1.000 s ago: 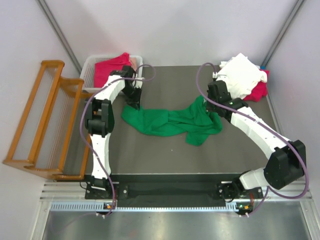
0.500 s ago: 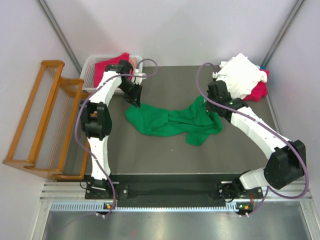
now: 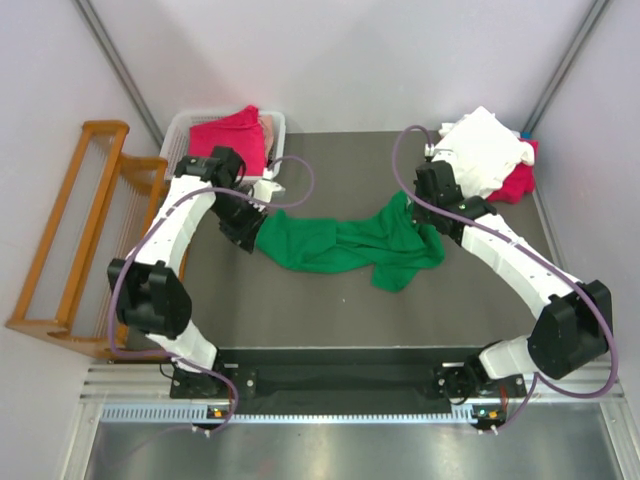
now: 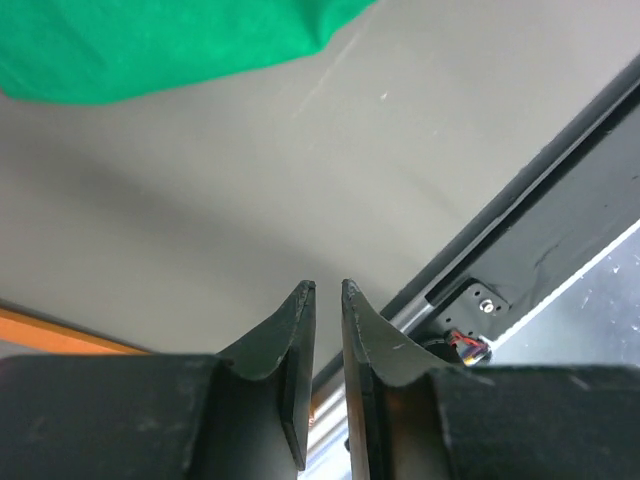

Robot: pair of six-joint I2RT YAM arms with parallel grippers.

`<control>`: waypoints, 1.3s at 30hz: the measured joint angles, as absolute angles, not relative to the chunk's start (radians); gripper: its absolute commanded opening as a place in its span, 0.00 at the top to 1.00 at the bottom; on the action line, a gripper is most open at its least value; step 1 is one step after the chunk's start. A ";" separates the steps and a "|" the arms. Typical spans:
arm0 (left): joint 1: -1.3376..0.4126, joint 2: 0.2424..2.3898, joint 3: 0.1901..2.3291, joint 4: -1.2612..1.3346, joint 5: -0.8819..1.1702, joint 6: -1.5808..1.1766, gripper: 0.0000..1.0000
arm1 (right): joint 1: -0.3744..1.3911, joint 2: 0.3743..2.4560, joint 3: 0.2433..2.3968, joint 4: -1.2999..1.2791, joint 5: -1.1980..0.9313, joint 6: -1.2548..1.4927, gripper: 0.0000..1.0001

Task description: Fold and stack the t-shirts

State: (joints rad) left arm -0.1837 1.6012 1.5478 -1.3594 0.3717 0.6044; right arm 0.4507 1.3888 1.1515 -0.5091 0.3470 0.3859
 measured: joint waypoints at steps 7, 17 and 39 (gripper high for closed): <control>-0.186 1.930 1.803 -1.363 0.334 0.503 0.47 | 0.450 1.389 1.151 -0.509 0.345 0.387 1.00; -0.437 2.095 1.929 -1.305 0.245 0.413 0.36 | 0.450 1.389 1.151 -0.509 0.346 0.389 1.00; -0.528 2.388 2.197 -1.261 0.253 0.286 0.39 | 0.450 1.389 1.151 -0.509 0.330 0.390 1.00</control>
